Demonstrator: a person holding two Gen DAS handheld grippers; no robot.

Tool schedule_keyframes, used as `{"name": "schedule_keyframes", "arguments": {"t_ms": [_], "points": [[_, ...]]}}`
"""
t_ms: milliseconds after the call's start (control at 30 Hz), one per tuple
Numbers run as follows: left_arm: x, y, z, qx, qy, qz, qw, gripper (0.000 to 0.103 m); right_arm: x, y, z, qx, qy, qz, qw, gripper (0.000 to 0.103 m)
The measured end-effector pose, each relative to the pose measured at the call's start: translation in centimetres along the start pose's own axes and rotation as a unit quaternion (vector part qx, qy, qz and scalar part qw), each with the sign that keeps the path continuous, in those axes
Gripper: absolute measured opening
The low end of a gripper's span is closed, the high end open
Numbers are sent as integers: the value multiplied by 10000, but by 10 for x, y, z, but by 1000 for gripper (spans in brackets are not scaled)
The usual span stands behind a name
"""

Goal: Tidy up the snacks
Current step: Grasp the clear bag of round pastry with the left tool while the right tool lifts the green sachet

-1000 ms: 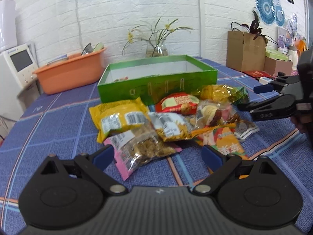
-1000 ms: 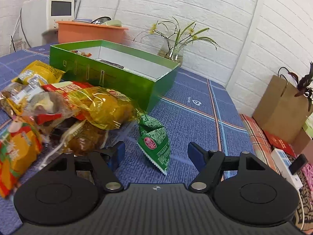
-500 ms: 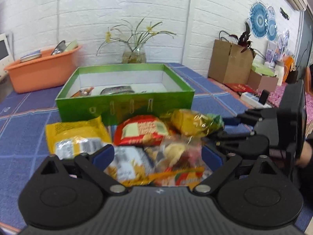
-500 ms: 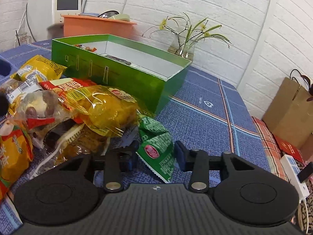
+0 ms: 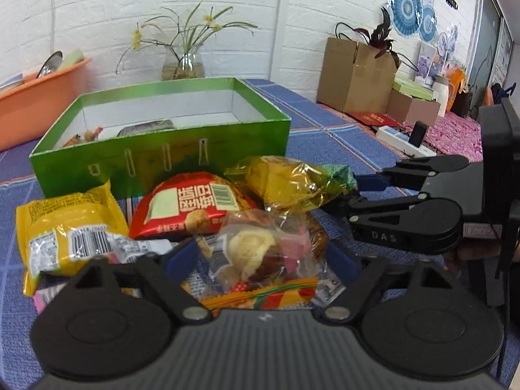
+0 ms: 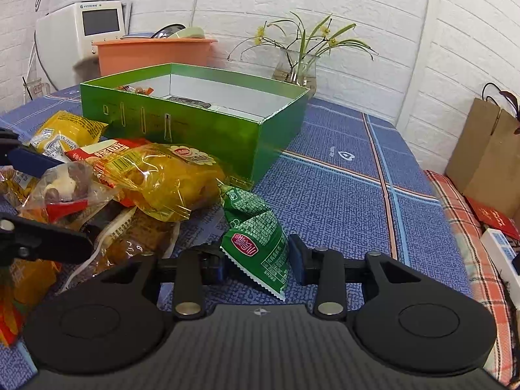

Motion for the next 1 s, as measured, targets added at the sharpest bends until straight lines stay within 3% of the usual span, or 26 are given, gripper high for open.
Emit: {"name": "schedule_keyframes", "arguments": {"t_ms": [67, 133, 200, 233, 333, 733, 900, 1000], "points": [[3, 4, -6, 17, -142, -139, 9998, 52, 0, 0, 1, 6, 23, -1, 10000, 84], [3, 4, -10, -10, -114, -147, 9998, 50, 0, 0, 1, -141, 86, 0, 9999, 84], [3, 2, -12, -31, -141, -157, 9998, 49, 0, -1, -1, -243, 152, 5, 9996, 80], [2, 0, -12, -35, -130, -148, 9998, 49, 0, -1, -2, -250, 155, 11, 9996, 64], [-1, -7, -10, -51, -44, -29, 10000, 47, 0, -2, -2, -135, 148, 6, 9998, 56], [-9, -50, -19, -69, -217, 404, 9989, 46, 3, -41, 8, 409, 459, 100, 9981, 56], [-3, -79, -34, -341, -307, 481, 9978, 46, -5, -76, -5, 366, 584, 368, 9969, 56], [5, -95, -47, -682, -353, 418, 9962, 46, -14, -90, -24, 141, 622, 475, 9968, 56]]}}
Point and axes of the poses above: each gripper's, at about its wrist camera, not at the fingertips, and y roughly the way its jaws point, z to its right, x to its underside, the point moved 6 cm from there along y, roughly the way its jaws point, and after that the axes turned 14 degrees about z, right-handed, at the moved point
